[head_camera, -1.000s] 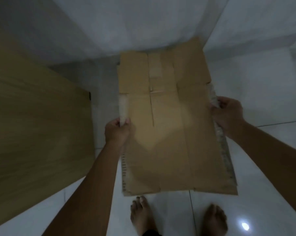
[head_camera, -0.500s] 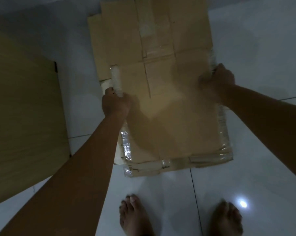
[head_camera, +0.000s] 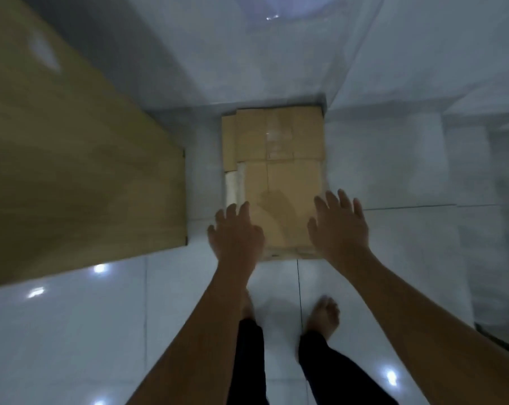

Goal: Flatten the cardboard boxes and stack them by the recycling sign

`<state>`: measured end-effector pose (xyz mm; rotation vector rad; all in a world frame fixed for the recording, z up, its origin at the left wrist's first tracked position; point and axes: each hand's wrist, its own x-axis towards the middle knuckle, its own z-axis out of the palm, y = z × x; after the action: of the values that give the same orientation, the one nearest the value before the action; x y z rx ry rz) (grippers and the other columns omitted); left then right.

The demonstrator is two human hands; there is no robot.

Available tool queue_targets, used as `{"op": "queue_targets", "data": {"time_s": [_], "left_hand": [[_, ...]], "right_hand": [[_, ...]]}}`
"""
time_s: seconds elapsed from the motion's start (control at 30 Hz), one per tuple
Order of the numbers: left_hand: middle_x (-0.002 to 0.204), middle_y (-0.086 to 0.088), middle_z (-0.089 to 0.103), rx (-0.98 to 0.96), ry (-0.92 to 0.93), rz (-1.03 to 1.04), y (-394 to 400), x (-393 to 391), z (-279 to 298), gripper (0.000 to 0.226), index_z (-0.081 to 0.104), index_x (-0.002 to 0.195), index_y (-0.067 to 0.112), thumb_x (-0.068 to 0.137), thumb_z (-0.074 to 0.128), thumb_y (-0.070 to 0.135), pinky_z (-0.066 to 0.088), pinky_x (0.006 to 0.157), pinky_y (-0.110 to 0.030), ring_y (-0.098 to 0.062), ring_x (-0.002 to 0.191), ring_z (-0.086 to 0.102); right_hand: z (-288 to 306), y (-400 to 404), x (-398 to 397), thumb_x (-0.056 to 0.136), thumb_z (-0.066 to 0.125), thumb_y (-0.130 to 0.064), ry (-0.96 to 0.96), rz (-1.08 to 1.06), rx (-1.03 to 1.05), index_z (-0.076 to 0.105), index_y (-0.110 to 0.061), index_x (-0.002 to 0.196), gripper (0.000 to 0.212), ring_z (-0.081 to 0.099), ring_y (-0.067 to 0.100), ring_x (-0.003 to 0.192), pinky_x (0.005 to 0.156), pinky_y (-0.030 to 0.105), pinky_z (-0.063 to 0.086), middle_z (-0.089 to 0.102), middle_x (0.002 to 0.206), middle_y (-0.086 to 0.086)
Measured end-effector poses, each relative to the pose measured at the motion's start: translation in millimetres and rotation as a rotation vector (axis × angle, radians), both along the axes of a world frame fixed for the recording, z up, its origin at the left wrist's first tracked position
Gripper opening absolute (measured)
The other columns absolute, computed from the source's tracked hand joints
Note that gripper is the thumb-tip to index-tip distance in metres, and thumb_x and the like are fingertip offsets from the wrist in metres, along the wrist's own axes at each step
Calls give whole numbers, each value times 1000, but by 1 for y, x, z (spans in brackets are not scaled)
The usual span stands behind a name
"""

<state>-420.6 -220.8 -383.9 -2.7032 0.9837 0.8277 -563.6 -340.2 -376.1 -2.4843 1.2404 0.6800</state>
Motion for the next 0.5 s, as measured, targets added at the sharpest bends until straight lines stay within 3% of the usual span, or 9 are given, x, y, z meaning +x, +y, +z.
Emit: {"op": "queue_targets", "data": {"time_s": [0.13,0.27,0.5], "left_hand": [[160,3,33,-2,1,21,52,-30,129,58,31,154,31,98,45,36,29,115,-46,-24,148,26],[158,4,37,-47,-95,82,116,-35,222,58,35,152,32,96,49,36,30,115,-49,-24,147,30],[142,3,58,-290,-258,262,268,7,311,48,56,137,31,89,61,33,48,100,-46,-24,135,50]], "right_hand": [[123,56,-10,101,34,-37,-6,118,19,39,-16,146,50,20,32,150,122,50,16,33,156,9],[217,105,-4,101,35,-37,-68,180,13,37,-17,148,51,20,32,149,121,49,15,31,158,8],[314,242,80,90,35,-35,-303,371,-20,62,-16,127,49,45,36,135,110,52,37,53,142,12]]}}
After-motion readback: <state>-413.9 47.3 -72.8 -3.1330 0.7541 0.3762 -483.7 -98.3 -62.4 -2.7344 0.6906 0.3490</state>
